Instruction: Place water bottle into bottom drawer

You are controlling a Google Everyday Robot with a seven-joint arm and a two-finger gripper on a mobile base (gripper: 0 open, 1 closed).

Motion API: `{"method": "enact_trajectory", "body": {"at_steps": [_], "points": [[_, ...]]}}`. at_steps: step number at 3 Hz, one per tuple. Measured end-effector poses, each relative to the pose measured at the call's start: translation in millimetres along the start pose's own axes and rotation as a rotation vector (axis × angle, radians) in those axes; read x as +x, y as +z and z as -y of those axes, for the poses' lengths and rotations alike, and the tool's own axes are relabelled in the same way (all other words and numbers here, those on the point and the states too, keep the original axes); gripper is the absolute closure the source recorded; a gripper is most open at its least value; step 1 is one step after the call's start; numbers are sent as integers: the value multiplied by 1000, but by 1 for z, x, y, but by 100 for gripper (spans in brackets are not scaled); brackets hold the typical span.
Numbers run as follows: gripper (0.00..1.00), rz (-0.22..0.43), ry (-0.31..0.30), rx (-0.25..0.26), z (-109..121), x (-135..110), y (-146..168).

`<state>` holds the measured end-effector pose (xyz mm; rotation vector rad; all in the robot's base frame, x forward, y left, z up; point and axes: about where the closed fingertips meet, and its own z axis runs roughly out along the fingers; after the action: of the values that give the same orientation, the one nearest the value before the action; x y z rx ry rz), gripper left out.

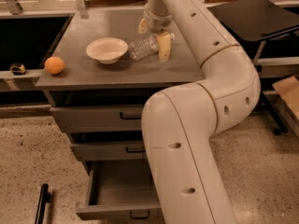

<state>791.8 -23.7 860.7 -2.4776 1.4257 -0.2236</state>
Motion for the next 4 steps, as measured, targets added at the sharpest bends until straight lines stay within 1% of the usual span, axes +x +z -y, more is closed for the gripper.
{"method": "enact_trajectory", "body": {"at_steps": [1,3,4], "points": [[12,3,3,-4,2,3,11],[39,8,10,-13,2,7,25],[62,13,16,-9,3,7,26]]}}
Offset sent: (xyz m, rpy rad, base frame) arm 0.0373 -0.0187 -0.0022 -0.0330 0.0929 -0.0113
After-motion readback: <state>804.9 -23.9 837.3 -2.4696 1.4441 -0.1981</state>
